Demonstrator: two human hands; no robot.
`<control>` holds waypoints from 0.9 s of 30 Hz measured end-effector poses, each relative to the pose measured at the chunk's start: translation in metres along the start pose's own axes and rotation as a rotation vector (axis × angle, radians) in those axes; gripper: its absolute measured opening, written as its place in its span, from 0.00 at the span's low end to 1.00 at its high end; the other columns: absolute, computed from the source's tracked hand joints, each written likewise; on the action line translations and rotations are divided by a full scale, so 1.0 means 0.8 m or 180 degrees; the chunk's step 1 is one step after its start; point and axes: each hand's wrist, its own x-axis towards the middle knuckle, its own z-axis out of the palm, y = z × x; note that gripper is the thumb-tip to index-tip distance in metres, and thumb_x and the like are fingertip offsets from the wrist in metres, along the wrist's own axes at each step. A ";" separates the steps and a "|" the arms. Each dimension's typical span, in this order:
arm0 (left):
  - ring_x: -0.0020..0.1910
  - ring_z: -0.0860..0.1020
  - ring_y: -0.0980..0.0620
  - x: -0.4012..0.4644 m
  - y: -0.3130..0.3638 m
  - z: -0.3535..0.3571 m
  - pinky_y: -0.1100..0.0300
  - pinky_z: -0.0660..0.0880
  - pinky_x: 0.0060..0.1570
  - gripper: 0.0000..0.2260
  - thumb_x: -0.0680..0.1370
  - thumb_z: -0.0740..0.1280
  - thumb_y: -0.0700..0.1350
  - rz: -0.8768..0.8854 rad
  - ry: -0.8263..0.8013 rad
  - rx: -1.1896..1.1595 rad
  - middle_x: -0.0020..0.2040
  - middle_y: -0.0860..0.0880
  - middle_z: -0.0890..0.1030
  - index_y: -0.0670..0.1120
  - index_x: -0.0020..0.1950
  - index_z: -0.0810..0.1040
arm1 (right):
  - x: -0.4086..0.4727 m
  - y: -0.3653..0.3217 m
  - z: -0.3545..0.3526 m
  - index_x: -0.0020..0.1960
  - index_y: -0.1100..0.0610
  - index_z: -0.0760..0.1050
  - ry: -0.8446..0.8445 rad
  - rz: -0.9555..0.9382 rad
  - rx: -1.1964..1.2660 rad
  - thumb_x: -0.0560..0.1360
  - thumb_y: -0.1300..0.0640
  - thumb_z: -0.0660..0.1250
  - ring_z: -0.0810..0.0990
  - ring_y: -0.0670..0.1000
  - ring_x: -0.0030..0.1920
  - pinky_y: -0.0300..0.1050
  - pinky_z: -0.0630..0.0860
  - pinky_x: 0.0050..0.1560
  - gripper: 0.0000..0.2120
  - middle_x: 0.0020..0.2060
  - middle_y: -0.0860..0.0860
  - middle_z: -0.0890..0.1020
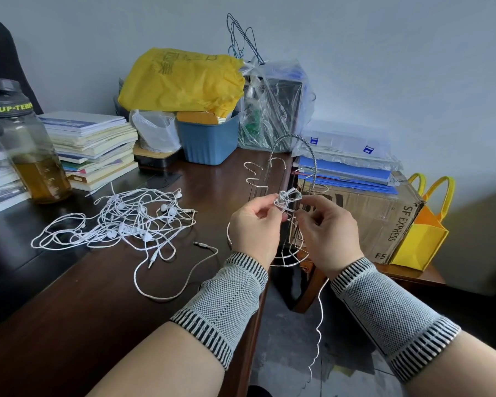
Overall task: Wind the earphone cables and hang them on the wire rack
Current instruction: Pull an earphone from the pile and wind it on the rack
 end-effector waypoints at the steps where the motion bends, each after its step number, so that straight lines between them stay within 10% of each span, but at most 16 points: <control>1: 0.40 0.84 0.53 0.001 -0.001 0.000 0.56 0.76 0.39 0.09 0.75 0.69 0.39 0.0026 0.0013 0.0045 0.39 0.50 0.85 0.52 0.49 0.84 | 0.001 0.000 0.000 0.54 0.54 0.81 -0.0021 -0.0001 -0.0006 0.76 0.59 0.68 0.71 0.43 0.25 0.32 0.70 0.31 0.08 0.26 0.45 0.74; 8: 0.42 0.84 0.56 0.002 -0.003 0.000 0.53 0.82 0.48 0.07 0.74 0.74 0.43 0.0282 0.0000 0.0339 0.41 0.55 0.85 0.50 0.51 0.84 | 0.010 -0.001 -0.002 0.53 0.53 0.82 -0.0068 -0.0029 -0.0190 0.76 0.57 0.68 0.72 0.41 0.25 0.26 0.67 0.30 0.08 0.25 0.41 0.73; 27: 0.26 0.77 0.63 -0.004 0.002 0.005 0.68 0.72 0.28 0.04 0.75 0.73 0.40 0.0086 0.0035 0.0102 0.37 0.49 0.84 0.45 0.49 0.83 | 0.049 -0.022 -0.091 0.40 0.55 0.79 -0.0896 0.0046 -0.1443 0.77 0.52 0.66 0.72 0.44 0.27 0.36 0.63 0.26 0.11 0.27 0.46 0.76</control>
